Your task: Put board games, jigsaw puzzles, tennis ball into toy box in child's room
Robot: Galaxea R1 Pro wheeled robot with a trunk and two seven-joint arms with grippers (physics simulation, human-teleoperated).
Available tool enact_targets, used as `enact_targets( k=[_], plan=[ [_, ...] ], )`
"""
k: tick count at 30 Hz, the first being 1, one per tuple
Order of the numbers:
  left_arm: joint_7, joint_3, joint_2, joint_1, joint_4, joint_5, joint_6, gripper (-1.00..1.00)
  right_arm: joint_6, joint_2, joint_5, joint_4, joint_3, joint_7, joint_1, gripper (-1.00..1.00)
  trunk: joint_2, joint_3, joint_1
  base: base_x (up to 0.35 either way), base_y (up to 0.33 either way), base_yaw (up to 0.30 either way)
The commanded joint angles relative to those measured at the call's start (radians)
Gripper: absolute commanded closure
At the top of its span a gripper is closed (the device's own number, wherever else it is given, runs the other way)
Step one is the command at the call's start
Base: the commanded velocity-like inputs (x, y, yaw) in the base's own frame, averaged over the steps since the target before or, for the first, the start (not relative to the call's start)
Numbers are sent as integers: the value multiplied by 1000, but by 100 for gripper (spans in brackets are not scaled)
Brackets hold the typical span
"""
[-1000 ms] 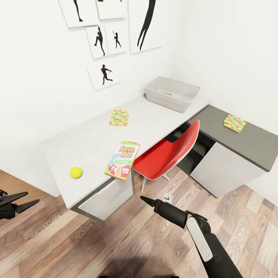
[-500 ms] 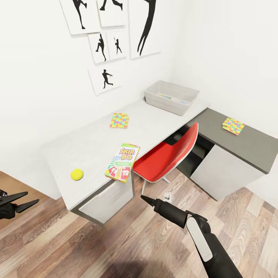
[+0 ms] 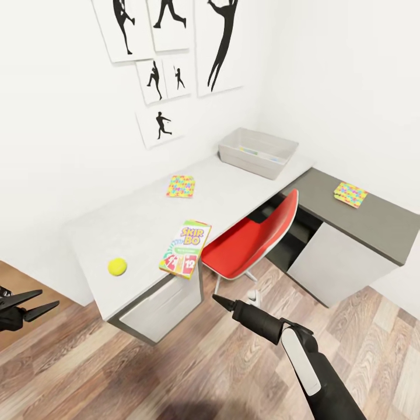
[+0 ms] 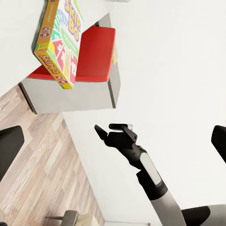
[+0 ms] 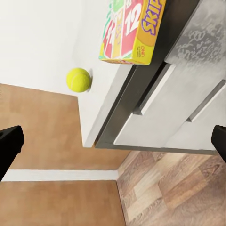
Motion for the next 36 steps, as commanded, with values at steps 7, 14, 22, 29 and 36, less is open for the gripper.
enact_targets(
  k=[7,14,22,29,36],
  plan=[
    [-4,-6,2,-2,1,6,11,-100,7,0,-6,-1,0,-1,-1,-100,-2,10,1,0,0,0],
    [-4,-6,1,-2,1,6,11,-100,6,0,-6,-1,0,-1,-1,-100,-2,22,1,0,0,0],
    [-4,-6,0,-2,1,6,11,-100,6,0,-6,-1,0,-2,-2,-100,-2,35,1,0,0,0],
    [-4,-6,0,-2,1,6,11,-100,6,0,-6,-1,0,-2,-2,-100,-2,47,1,0,0,0],
    [-3,-6,-4,-2,1,6,11,-100,6,0,-6,-1,0,-3,-1,-100,-2,58,1,0,0,0]
  ],
)
